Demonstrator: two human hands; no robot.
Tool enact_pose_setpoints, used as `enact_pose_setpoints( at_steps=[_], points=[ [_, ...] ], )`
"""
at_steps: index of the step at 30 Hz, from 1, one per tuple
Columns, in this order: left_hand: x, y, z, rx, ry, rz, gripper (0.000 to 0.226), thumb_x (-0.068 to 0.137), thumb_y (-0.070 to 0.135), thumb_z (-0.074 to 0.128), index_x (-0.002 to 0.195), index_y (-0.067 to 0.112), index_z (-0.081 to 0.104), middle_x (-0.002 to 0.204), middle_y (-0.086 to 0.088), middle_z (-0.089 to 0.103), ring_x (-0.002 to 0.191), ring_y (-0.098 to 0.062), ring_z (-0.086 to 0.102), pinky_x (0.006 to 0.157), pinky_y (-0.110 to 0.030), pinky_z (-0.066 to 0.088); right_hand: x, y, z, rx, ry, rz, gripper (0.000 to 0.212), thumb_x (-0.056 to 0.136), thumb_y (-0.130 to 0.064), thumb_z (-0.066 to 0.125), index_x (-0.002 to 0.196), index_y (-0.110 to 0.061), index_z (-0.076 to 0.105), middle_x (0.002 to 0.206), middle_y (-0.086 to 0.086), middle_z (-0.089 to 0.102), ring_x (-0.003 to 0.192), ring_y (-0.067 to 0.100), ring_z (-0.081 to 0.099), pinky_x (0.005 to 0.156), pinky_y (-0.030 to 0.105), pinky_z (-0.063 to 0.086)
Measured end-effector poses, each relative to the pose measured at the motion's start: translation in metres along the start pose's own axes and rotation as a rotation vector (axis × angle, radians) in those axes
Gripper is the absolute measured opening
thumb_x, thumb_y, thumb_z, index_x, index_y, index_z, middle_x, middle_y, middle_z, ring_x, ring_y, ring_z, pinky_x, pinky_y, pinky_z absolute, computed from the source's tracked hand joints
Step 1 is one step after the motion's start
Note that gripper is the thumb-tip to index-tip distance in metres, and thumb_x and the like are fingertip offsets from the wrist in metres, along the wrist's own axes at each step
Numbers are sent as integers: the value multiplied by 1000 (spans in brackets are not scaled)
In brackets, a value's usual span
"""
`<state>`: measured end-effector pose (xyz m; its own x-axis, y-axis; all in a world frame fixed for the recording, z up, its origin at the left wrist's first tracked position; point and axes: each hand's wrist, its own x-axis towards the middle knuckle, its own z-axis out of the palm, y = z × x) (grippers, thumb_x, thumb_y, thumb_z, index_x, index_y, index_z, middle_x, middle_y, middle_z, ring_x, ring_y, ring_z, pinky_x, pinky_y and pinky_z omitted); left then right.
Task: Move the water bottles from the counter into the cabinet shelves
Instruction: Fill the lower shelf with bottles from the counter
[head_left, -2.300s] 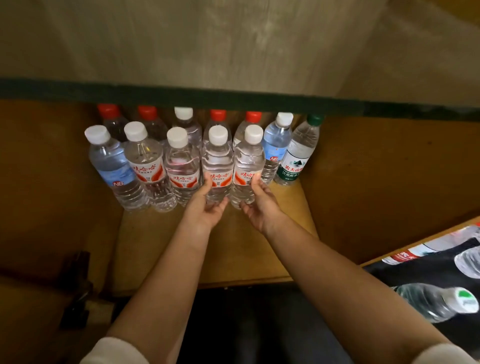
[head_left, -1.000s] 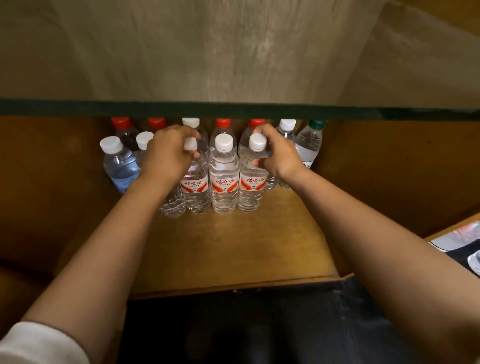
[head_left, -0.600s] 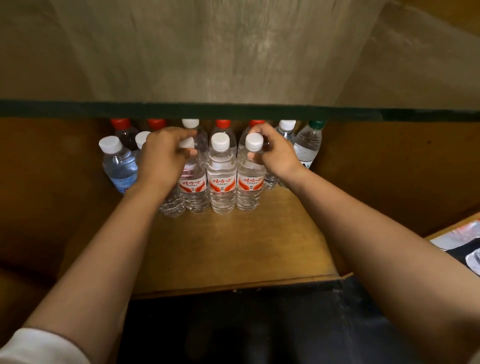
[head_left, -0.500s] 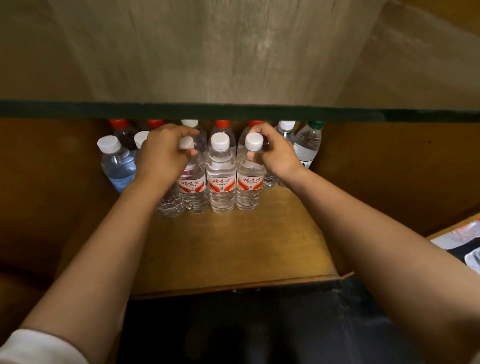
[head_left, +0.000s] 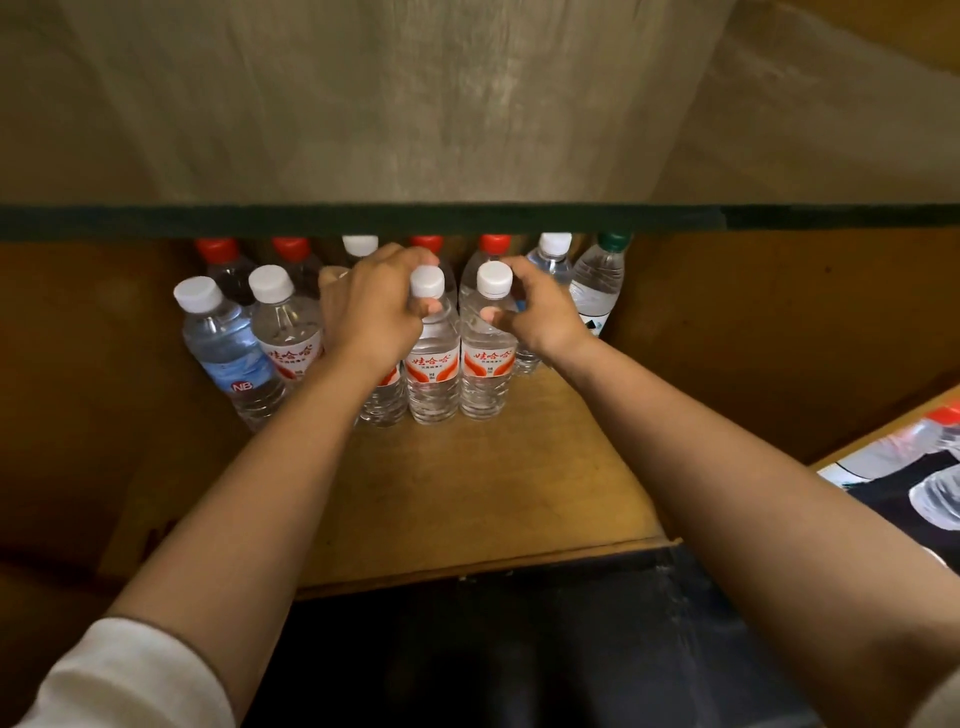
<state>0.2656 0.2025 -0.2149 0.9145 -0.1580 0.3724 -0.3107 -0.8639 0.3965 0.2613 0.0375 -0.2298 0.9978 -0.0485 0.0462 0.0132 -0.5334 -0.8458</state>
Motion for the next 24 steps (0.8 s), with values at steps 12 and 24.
enact_pose_setpoints(
  at_steps=[12,24],
  points=[
    [-3,-7,2,65,-52,79,37,87,31,59,123,26,51,121,-1,60,118,-28,49,95,-47,28,-16,12,9,-62,-5,-45,90,85,-9,63,148,-31,2,153,3,27,136,30,34,107,46,36],
    [-98,54,8,-69,-37,146,50,82,15,62,130,16,48,136,-5,47,123,-26,45,98,-41,37,-142,44,-56,-99,-331,8,49,86,-17,64,131,-18,48,121,-4,54,114,16,54,90,18,44]
  ],
)
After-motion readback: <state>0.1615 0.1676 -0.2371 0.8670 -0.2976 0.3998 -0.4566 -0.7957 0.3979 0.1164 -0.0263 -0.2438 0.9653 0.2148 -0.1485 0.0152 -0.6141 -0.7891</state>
